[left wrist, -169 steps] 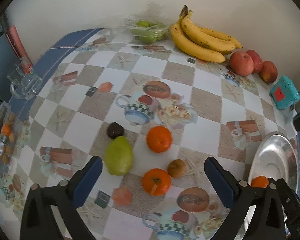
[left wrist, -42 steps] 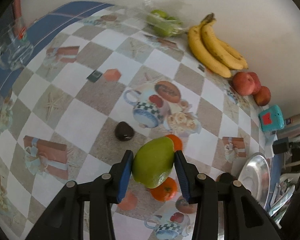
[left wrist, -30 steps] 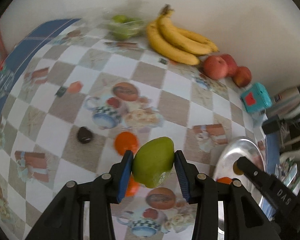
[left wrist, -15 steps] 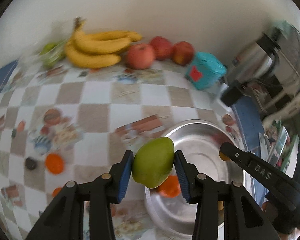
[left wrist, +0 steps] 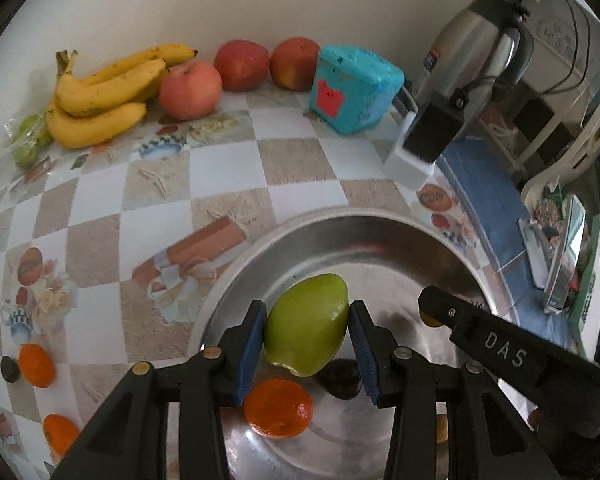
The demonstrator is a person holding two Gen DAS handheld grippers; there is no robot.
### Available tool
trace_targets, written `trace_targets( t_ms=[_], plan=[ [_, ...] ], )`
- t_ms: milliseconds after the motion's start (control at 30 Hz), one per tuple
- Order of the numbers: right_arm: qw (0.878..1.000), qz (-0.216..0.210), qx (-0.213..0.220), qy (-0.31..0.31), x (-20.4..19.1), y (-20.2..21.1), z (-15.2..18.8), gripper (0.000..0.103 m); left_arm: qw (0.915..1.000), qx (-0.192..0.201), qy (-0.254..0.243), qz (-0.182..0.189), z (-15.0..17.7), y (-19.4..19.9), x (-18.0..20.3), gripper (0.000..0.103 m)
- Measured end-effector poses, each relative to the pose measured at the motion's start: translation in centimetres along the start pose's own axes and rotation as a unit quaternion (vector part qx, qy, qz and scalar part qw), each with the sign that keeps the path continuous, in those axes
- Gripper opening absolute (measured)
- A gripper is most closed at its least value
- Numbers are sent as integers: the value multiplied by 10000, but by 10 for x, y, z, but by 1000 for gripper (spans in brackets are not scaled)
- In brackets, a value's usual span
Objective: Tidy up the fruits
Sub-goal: 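Carry the pear and kiwi over the steel bowl and open both tools, then withdraw both open tools from the bowl back to the loose fruit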
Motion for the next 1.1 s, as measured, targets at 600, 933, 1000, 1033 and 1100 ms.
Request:
trace_targets(
  t_ms=[600, 933, 1000, 1033, 1100],
  plan=[
    [9998, 104, 85, 127, -7, 6, -2, 48, 9998, 52, -212, -13, 5, 9, 6, 57],
    [9993, 101, 189, 298, -11, 12, -3, 63, 9965, 34, 744, -377, -7, 28, -43, 58],
    [9993, 75, 184, 326, -13, 12, -1, 63, 9926, -33, 1064, -589, -6, 29, -59, 59],
    [9992, 73, 183, 345, -14, 12, -1, 63, 9905, -43, 1211, -658, -4, 31, -68, 59],
    [9990, 66, 177, 404, -17, 13, 1, 63, 9870, -32, 1422, -747, -2, 32, -82, 60]
  ],
)
Point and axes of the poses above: each gripper's, at about its wrist camera, not at the fingertips, and y roughly against the way its jaws point, x to its right, z to its underside, the point moved 7 cm from there along -y, roughly the way its jaws point, and after that the axes turned 5 degrees about y, right-handed, at the moved point
